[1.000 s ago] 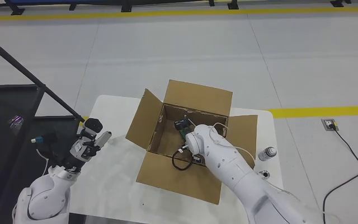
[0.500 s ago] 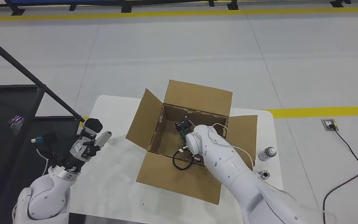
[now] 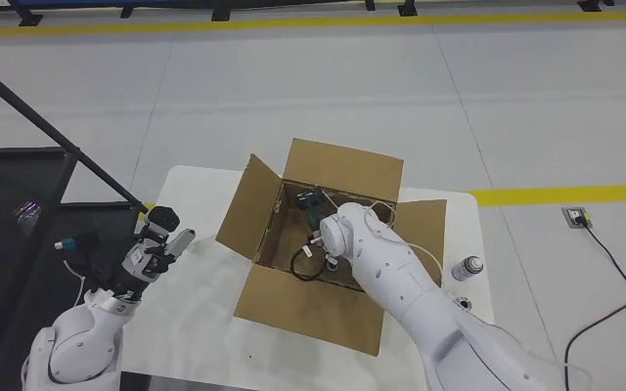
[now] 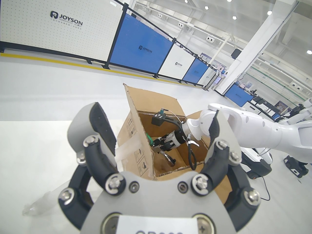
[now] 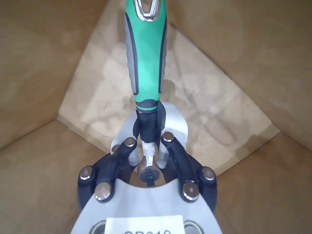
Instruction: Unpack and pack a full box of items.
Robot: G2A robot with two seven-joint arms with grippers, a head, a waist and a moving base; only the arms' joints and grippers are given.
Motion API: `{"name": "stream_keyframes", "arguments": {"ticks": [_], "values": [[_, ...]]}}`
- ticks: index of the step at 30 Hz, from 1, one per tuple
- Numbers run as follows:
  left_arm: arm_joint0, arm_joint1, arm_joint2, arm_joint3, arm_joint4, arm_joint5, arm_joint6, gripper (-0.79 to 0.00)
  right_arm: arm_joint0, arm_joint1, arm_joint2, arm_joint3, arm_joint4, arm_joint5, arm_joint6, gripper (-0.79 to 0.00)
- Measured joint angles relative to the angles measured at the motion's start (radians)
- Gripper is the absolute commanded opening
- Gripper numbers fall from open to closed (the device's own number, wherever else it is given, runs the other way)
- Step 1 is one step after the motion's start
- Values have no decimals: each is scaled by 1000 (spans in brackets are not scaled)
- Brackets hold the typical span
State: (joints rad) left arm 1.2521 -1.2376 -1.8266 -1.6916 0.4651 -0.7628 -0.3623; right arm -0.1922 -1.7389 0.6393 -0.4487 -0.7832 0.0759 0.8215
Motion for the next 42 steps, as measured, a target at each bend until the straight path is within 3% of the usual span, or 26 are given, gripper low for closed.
{"name": "stream_keyframes", "arguments": {"ticks": [8,11,16,23,27,33,42], "values": [[0,0,0,0,0,0,0,0,-90,80,98,-305,-44,31,83,-785],[0,0,0,0,0,0,0,0,-192,134,167,-538,-128,79,135,-785],[0,0,0,0,0,0,0,0,-450,227,329,-1035,-325,98,247,-785],[0,0,0,0,0,0,0,0,-708,283,533,-1535,-579,91,125,-785],[0,0,0,0,0,0,0,0,-848,302,662,-1765,-716,124,134,-785],[0,0,0,0,0,0,0,0,-1006,314,840,-1904,-773,158,171,-785],[0,0,0,0,0,0,0,0,-1152,318,1066,-1773,-489,137,211,-785]]}}
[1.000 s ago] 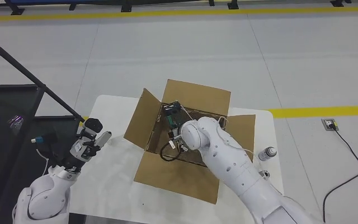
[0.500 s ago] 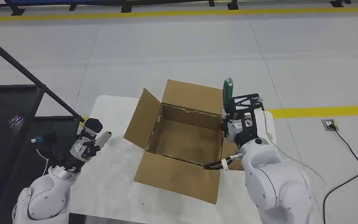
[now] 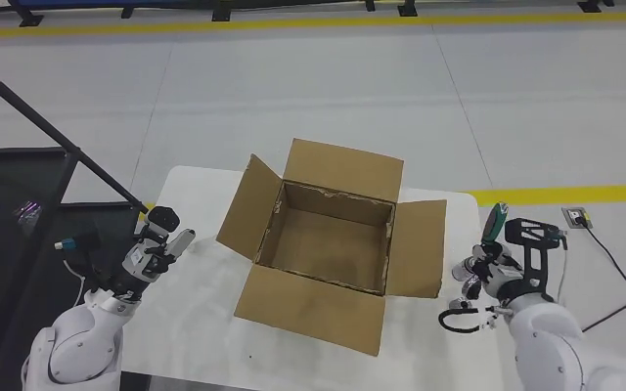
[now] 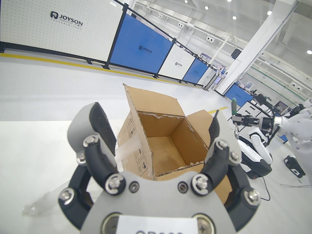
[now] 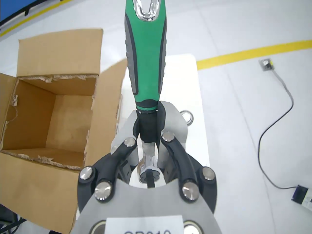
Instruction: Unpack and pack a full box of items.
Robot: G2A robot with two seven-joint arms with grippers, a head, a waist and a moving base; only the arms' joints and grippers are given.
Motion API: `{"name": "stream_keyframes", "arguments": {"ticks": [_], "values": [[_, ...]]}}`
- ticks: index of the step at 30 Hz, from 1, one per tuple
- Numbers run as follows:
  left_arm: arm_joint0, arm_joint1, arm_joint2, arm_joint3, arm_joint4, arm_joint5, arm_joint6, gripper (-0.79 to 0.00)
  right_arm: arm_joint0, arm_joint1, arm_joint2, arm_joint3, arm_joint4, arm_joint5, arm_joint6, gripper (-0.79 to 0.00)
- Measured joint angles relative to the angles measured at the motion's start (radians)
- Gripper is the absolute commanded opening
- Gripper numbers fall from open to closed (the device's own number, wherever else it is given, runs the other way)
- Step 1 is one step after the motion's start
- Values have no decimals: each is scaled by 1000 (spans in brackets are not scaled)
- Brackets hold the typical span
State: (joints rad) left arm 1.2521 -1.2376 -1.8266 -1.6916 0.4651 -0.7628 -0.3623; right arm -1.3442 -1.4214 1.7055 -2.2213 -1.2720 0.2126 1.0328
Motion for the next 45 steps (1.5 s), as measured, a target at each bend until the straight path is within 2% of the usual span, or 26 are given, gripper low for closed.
{"name": "stream_keyframes", "arguments": {"ticks": [4,9,27,40,45], "values": [[0,0,0,0,0,0,0,0,-31,3,45,103,127,-41,10,-785],[0,0,0,0,0,0,0,0,-34,7,43,204,218,-86,-22,-785],[0,0,0,0,0,0,0,0,104,21,-66,564,283,-108,-51,-785],[0,0,0,0,0,0,0,0,143,35,-86,650,258,-62,-43,-785],[0,0,0,0,0,0,0,0,142,39,-93,655,266,-54,-48,-696]]}}
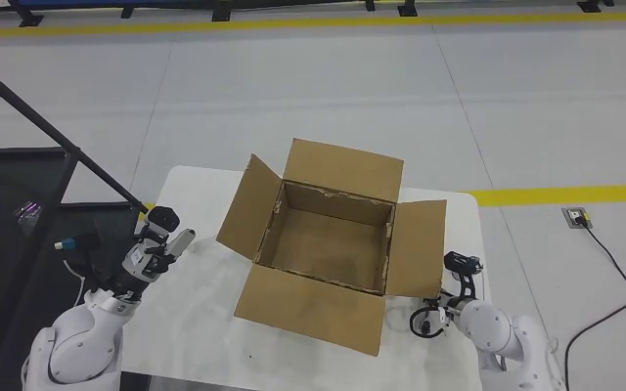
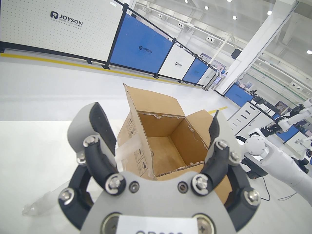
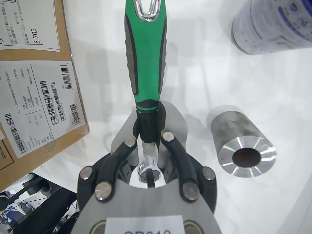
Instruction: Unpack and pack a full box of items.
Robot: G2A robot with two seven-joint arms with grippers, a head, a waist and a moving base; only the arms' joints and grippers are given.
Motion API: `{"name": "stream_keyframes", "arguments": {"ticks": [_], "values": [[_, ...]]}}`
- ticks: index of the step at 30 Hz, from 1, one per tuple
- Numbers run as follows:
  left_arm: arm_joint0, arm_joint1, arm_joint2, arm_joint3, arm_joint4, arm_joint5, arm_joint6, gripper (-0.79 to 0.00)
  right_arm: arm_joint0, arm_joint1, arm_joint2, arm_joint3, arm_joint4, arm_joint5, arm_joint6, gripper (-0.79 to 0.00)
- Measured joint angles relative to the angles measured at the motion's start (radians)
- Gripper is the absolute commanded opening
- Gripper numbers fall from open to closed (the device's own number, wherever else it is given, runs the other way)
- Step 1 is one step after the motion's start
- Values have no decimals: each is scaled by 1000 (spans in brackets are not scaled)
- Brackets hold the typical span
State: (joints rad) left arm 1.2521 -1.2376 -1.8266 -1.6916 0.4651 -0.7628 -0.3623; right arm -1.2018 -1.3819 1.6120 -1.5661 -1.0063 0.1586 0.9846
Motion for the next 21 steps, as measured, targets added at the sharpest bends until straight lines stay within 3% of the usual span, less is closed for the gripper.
{"name": "stream_keyframes", "arguments": {"ticks": [5,11,21], "values": [[0,0,0,0,0,0,0,0,3,5,-5,7,-1,6,-7,-573],[0,0,0,0,0,0,0,0,0,8,-22,-11,-4,23,-25,-496],[0,0,0,0,0,0,0,0,-26,18,-13,-98,-9,32,-76,-489]]}}
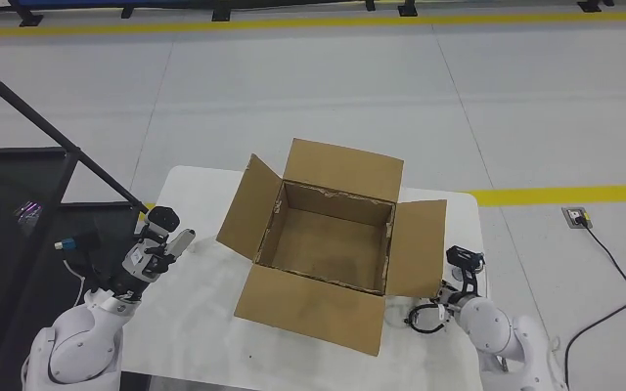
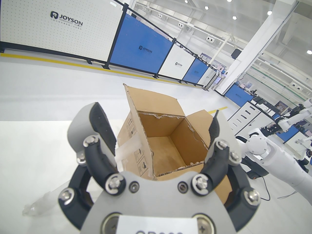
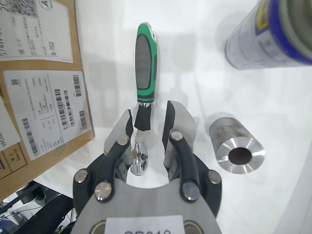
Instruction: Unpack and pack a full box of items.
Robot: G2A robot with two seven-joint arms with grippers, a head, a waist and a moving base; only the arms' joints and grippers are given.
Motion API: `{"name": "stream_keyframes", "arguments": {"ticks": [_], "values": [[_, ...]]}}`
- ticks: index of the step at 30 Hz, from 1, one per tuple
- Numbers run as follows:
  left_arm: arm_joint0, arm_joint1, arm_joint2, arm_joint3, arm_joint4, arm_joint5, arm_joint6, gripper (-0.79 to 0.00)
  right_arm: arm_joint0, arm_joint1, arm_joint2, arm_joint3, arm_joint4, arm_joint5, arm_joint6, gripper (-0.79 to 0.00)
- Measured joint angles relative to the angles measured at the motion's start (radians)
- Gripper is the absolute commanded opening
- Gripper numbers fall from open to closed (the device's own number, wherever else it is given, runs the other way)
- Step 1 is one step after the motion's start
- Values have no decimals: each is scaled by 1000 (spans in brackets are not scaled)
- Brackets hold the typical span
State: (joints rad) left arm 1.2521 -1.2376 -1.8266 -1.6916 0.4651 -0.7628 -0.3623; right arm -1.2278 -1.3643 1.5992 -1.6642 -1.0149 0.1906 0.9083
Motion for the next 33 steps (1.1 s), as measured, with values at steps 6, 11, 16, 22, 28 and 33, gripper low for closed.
{"name": "stream_keyframes", "arguments": {"ticks": [6,11,16,22,28,33], "values": [[0,0,0,0,0,0,0,0,-76,8,45,-214,-54,31,-88,-413],[0,0,0,0,0,0,0,0,-91,12,88,-364,-46,29,-171,0],[6,0,1,-7,1,10,9,0,-50,15,102,-404,76,-54,-194,0],[39,4,-10,-28,31,38,68,0,66,28,69,-301,175,-122,-13,0],[60,10,-21,-32,30,46,97,0,172,35,17,-175,227,-133,101,0],[71,14,-21,-36,34,54,109,0,238,39,-30,-86,217,-133,120,0]]}}
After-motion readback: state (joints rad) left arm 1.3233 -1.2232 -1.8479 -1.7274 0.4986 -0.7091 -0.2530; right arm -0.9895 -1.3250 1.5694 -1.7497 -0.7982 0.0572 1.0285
